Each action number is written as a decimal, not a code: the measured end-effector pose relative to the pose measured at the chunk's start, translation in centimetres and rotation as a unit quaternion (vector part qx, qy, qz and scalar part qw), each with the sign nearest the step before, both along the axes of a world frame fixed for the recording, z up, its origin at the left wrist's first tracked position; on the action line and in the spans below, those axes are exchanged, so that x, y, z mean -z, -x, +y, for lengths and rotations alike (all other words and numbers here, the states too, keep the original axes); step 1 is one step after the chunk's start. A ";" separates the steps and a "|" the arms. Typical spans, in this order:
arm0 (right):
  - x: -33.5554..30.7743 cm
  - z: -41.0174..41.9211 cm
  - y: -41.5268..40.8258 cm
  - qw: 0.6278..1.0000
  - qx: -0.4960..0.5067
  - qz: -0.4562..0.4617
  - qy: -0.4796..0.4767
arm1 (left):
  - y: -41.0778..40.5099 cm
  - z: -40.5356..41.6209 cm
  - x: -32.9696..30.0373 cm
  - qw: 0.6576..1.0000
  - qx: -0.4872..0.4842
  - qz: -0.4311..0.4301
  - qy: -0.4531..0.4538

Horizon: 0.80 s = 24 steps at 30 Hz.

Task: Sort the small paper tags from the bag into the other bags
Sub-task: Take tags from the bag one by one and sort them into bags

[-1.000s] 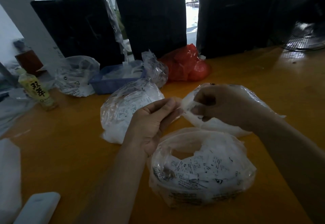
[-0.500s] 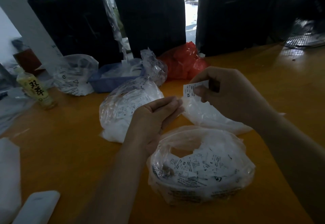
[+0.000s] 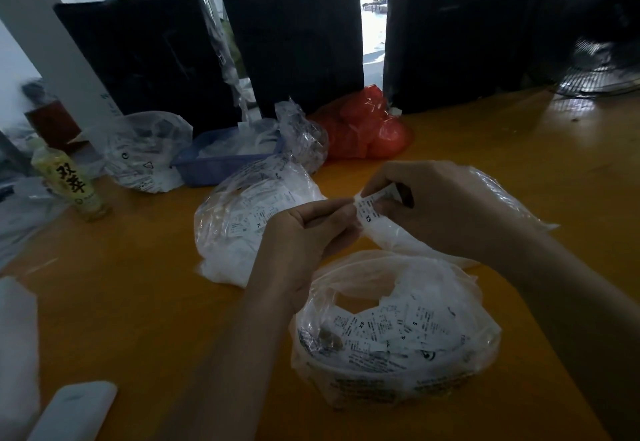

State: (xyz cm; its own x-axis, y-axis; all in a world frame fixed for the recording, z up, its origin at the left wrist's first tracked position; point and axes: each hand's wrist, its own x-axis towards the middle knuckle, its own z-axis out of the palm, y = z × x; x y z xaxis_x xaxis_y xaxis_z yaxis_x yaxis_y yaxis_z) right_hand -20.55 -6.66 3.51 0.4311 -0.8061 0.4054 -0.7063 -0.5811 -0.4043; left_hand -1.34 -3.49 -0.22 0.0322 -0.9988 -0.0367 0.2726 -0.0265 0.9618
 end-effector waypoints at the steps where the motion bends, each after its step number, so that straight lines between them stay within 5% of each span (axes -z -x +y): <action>1: 0.0 0.0 0.0 1.000 0.002 0.001 0.001 | 0.0 0.0 0.0 1.000 -0.001 -0.013 0.003; 9: 0.2 -0.2 -0.1 0.997 0.032 -0.070 -0.002 | 0.1 0.5 -0.2 0.998 -0.002 -0.054 0.024; 19: 0.3 0.1 -0.1 1.000 0.012 -0.012 -0.017 | 0.1 0.6 -0.1 0.996 -0.027 -0.086 0.028; 24: 0.0 -0.5 0.4 0.995 0.029 -0.092 -0.036 | 0.1 0.4 -0.3 1.000 -0.009 -0.011 0.020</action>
State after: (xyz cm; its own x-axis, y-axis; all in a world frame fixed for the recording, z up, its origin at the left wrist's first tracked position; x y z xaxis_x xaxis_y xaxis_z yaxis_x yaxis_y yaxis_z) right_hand -20.97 -7.19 3.52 0.3069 -0.8571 0.4137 -0.6480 -0.5065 -0.5688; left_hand -1.45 -3.10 0.09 0.0500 -0.9987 0.0047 0.2509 0.0171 0.9679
